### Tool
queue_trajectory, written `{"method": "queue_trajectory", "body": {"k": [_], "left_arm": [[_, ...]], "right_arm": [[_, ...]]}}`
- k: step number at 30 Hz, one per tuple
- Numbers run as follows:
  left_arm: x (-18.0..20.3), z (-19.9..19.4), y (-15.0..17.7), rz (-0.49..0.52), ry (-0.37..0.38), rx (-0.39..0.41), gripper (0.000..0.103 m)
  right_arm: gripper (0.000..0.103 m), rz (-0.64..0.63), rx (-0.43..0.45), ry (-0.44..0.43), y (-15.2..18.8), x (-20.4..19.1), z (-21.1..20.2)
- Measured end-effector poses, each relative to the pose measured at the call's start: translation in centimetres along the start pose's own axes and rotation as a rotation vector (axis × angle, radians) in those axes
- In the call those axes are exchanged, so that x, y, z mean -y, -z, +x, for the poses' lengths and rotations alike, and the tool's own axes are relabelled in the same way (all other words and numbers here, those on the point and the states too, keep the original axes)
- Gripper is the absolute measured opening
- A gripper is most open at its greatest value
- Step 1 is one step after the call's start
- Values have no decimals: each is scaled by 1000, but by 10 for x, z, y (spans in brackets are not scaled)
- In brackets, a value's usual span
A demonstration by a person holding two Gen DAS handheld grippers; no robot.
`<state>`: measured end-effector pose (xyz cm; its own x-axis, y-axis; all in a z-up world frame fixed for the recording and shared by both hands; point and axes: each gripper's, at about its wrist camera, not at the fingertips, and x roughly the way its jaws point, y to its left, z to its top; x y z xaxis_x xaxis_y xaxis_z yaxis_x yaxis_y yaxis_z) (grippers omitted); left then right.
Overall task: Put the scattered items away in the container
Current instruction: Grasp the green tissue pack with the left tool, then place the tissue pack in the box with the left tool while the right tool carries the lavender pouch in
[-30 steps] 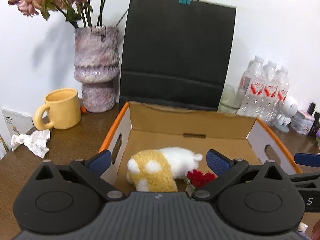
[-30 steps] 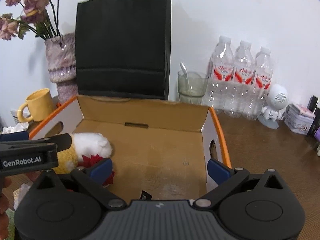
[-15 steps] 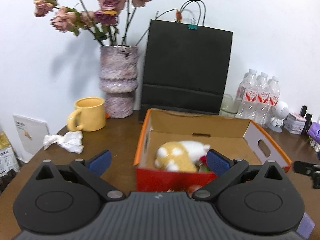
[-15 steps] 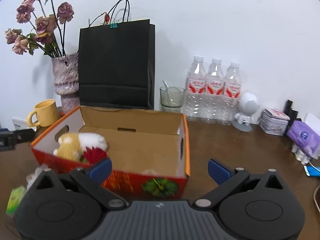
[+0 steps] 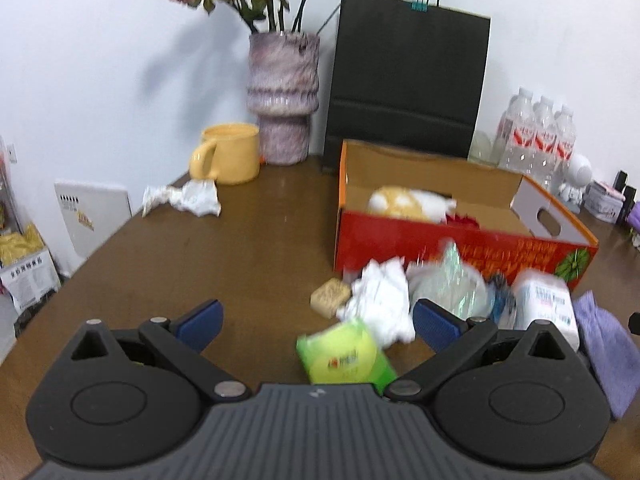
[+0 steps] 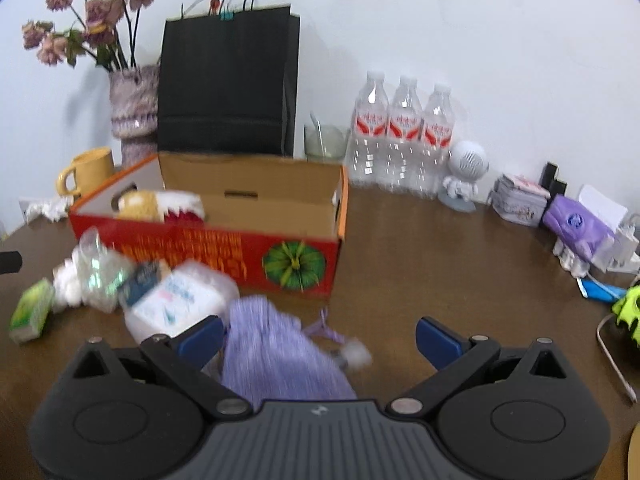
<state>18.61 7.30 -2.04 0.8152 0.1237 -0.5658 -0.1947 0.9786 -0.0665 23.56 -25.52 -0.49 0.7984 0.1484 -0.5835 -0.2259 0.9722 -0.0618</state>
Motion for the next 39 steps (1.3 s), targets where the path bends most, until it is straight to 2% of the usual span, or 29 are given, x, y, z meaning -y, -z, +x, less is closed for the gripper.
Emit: {"method": "queue_trajectory", "body": {"k": [6,12,16,18,20,21,22,23,29,39], "left_arm": [[3,13,17,-12,11,-76,103],[10,33,26,-21,4,-139,103],[17,36,30,12,-10,-130,103],[18,34,33,23,-10,-112,94],[18,30,34,39,-15,-85,57],[17,27,34,33,-7,-75,51],[15,25,34,16,9,-68,46],[12,23,34,-2,24,-63,46],[11,9,37,-11,36,-3,46],[12,1,41,-25,58,7,46]], "right_arm": [[103,12,-67,-10,25,1,12],[103,8,-110,-15,35,-3,33],[101,14,-93,-18,40,-5,37],[91,19,-89,-39,40,-4,36],[67,35,-87,-87,41,-2,32],[53,38,-82,-113,41,-1,29],[14,40,-73,-125,41,-2,27],[5,47,-65,-128,41,-1,25],[4,70,49,-114,44,0,3],[4,96,77,-122,43,4,-2]]}}
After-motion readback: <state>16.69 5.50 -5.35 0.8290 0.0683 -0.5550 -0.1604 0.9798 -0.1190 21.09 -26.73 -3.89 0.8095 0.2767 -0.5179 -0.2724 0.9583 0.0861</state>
